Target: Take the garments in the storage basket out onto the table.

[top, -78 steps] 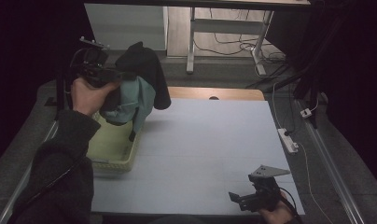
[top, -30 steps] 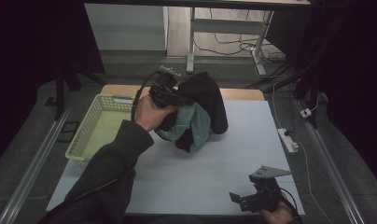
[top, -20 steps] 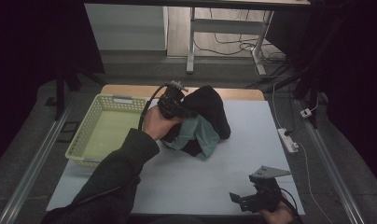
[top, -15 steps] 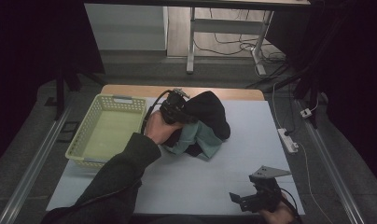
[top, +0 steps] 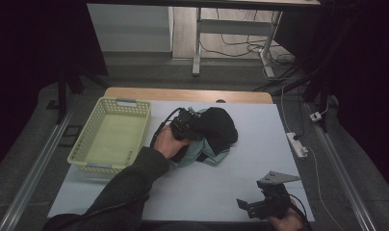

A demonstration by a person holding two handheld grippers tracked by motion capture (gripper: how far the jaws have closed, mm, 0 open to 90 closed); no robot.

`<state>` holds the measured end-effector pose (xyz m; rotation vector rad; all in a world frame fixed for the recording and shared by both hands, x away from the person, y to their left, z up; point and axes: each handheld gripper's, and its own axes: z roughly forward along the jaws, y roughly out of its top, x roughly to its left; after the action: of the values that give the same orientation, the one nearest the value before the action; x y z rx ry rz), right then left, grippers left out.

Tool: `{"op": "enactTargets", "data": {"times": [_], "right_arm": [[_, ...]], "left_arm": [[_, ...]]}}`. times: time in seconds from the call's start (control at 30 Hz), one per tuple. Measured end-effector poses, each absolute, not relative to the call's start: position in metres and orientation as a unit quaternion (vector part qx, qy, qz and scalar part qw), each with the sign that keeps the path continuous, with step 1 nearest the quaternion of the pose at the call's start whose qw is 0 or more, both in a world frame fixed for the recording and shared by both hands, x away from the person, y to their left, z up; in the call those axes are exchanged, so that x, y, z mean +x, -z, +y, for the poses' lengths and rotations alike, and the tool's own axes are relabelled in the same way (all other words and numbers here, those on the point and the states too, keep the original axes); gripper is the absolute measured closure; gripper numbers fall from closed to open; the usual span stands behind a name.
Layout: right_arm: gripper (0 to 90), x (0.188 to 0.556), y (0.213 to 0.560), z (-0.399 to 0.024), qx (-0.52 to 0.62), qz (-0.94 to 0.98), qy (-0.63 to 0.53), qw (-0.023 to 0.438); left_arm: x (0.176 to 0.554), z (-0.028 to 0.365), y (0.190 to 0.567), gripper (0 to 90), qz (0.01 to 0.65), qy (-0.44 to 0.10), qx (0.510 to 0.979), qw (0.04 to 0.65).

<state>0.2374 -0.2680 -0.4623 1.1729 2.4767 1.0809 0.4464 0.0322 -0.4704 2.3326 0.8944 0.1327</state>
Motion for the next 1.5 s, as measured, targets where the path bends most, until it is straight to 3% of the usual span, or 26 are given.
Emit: {"op": "enactTargets", "data": {"times": [0.53, 0.8, 1.5], "right_arm": [[0.0, 0.237, 0.462, -0.268, 0.394, 0.839, -0.363, 0.098], [0.0, 0.237, 0.463, -0.267, 0.392, 0.840, -0.363, 0.098], [0.0, 0.237, 0.463, -0.267, 0.392, 0.841, -0.360, 0.099]], "left_arm": [[0.452, 0.026, 0.506, 16.6, 0.351, -0.018, 0.885, 0.306], [0.447, 0.019, 0.515, 0.3, 0.325, -0.044, 0.901, 0.284], [0.447, 0.040, 0.490, 0.0, 0.316, -0.022, 0.882, 0.350]]}}
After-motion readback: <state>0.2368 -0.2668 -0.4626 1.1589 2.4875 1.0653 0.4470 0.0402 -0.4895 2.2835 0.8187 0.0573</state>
